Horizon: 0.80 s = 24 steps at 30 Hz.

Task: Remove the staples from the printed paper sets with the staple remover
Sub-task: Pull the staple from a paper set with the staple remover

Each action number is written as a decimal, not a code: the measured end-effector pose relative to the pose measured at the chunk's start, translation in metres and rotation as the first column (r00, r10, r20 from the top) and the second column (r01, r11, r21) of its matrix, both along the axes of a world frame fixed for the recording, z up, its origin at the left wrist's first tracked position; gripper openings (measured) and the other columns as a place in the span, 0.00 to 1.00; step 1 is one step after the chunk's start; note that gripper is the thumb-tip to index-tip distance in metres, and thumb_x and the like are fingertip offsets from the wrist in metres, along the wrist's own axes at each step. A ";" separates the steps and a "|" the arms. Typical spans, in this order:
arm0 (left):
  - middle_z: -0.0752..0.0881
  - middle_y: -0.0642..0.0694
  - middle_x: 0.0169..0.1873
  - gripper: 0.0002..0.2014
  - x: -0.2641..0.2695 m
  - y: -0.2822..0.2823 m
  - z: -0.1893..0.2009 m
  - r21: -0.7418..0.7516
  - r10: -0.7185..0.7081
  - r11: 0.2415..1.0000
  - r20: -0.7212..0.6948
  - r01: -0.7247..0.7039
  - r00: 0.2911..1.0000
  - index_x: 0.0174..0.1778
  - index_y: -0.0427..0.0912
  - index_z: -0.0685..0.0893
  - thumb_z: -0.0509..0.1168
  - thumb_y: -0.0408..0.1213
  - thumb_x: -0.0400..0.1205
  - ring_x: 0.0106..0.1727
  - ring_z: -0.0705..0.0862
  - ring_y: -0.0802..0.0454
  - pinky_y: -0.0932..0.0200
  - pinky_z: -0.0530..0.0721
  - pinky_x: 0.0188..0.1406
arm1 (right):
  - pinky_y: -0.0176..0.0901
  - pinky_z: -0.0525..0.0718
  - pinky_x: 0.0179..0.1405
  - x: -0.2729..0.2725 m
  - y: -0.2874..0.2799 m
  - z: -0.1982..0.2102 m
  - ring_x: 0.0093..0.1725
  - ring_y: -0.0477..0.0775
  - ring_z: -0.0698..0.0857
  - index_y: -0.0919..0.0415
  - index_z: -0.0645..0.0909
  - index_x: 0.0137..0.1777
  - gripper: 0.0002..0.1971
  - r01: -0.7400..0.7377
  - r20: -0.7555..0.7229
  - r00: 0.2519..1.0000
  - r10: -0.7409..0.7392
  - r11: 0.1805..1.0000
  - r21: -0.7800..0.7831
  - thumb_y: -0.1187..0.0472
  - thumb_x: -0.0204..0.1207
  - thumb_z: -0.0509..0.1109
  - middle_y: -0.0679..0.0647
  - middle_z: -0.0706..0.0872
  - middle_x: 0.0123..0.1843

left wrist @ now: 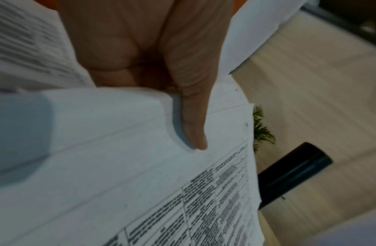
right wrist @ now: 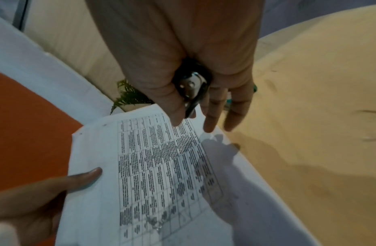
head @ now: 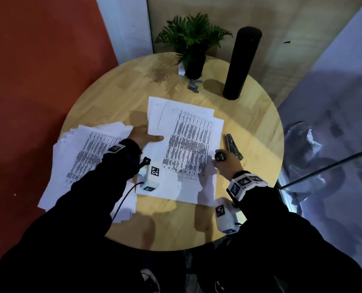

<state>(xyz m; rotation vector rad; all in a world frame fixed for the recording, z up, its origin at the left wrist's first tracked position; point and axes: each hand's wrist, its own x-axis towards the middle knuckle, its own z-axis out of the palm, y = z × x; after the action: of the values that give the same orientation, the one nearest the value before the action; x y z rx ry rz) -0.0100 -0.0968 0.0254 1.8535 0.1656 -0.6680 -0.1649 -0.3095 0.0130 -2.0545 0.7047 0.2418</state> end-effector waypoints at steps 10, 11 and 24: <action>0.90 0.54 0.29 0.12 -0.006 0.002 0.091 -0.259 -0.090 0.955 0.217 0.146 0.972 0.39 0.39 0.88 0.67 0.17 0.74 0.30 0.88 0.62 0.70 0.82 0.26 | 0.37 0.78 0.28 0.038 -0.045 0.065 0.38 0.45 0.88 0.55 0.72 0.38 0.12 0.252 0.066 0.875 -0.479 0.569 0.783 0.69 0.82 0.62 0.46 0.85 0.34; 0.90 0.56 0.28 0.11 -0.007 0.002 0.099 -0.256 -0.100 0.953 0.243 0.163 0.965 0.40 0.39 0.87 0.67 0.18 0.75 0.29 0.87 0.63 0.72 0.80 0.24 | 0.37 0.77 0.31 0.040 -0.048 0.074 0.37 0.43 0.88 0.54 0.72 0.37 0.12 0.229 0.097 0.881 -0.464 0.595 0.771 0.69 0.81 0.62 0.45 0.86 0.31; 0.91 0.45 0.50 0.29 -0.025 0.030 0.158 -0.459 -0.181 0.827 0.328 0.324 0.927 0.45 0.44 0.93 0.87 0.46 0.48 0.52 0.89 0.49 0.56 0.87 0.50 | 0.26 0.59 0.12 0.026 -0.034 0.186 0.21 0.37 0.78 0.53 0.70 0.36 0.14 -0.044 0.448 0.798 -0.402 0.703 0.710 0.71 0.72 0.70 0.41 0.79 0.22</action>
<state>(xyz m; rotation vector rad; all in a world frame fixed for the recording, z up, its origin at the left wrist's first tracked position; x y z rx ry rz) -0.0353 -0.0664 0.1836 1.4373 -0.4170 -0.5617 -0.1387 -0.3438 0.1989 -1.1924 0.3435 -0.2270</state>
